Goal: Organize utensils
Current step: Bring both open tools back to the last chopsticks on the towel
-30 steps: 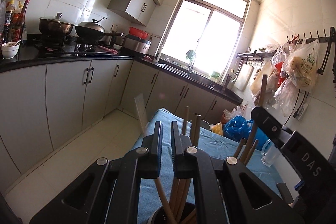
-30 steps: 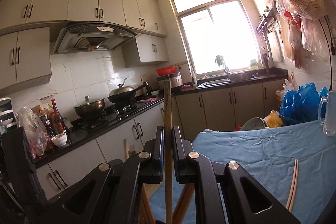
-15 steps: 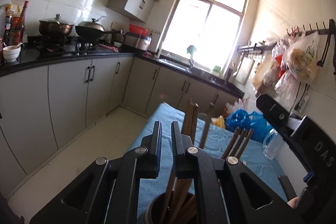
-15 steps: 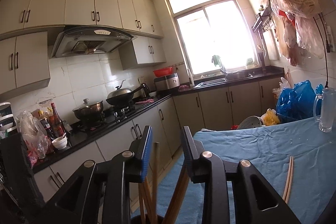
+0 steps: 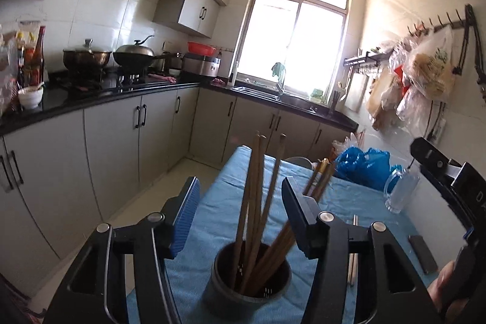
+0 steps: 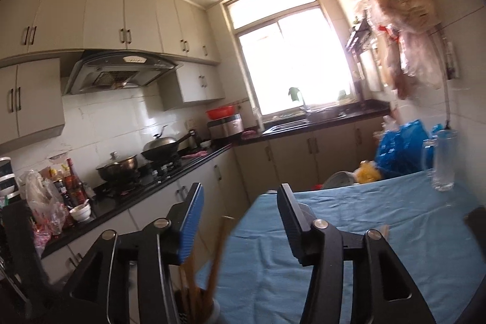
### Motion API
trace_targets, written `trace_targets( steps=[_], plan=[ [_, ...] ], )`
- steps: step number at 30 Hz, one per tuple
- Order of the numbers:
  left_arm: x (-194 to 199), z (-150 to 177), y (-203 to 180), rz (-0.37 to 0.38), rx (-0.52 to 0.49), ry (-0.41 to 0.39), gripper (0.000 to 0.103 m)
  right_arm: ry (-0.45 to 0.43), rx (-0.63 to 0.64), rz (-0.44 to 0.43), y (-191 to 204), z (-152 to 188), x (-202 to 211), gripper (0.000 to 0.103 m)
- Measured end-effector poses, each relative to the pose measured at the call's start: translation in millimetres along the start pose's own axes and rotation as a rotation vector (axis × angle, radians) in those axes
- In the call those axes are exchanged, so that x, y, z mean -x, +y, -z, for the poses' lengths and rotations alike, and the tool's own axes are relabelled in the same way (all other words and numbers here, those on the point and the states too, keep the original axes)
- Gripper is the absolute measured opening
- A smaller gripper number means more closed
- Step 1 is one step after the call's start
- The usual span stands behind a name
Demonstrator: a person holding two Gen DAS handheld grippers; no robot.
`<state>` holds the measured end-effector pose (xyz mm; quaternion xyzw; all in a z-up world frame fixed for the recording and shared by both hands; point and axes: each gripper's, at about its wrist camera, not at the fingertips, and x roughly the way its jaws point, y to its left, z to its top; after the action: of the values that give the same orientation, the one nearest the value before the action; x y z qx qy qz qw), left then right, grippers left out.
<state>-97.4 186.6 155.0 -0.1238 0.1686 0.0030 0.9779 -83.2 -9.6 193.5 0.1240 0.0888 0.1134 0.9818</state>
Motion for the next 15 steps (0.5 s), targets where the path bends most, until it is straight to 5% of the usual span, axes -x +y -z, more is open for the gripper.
trace_targets(
  steps=[2, 6, 12, 15],
  plan=[
    [12.1, 4.9, -4.9, 0.009, -0.010, 0.003, 0.056, 0.009, 0.003, 0.054, -21.2, 1.7, 11.9, 0.068],
    [31.6, 16.8, -18.4, 0.044, -0.025, 0.008, 0.060, 0.074, 0.009, 0.180, -73.1, 9.6, 19.7, 0.069],
    [31.4, 35.5, -49.4, 0.110, -0.057, 0.080, 0.060, 0.370, -0.146, 0.300, -177.6, 41.4, -19.3, 0.068],
    [23.0, 48.5, -67.1, 0.137, -0.090, 0.141, 0.060, 0.531, -0.235, 0.242, -208.1, 65.0, -52.9, 0.043]
  ],
)
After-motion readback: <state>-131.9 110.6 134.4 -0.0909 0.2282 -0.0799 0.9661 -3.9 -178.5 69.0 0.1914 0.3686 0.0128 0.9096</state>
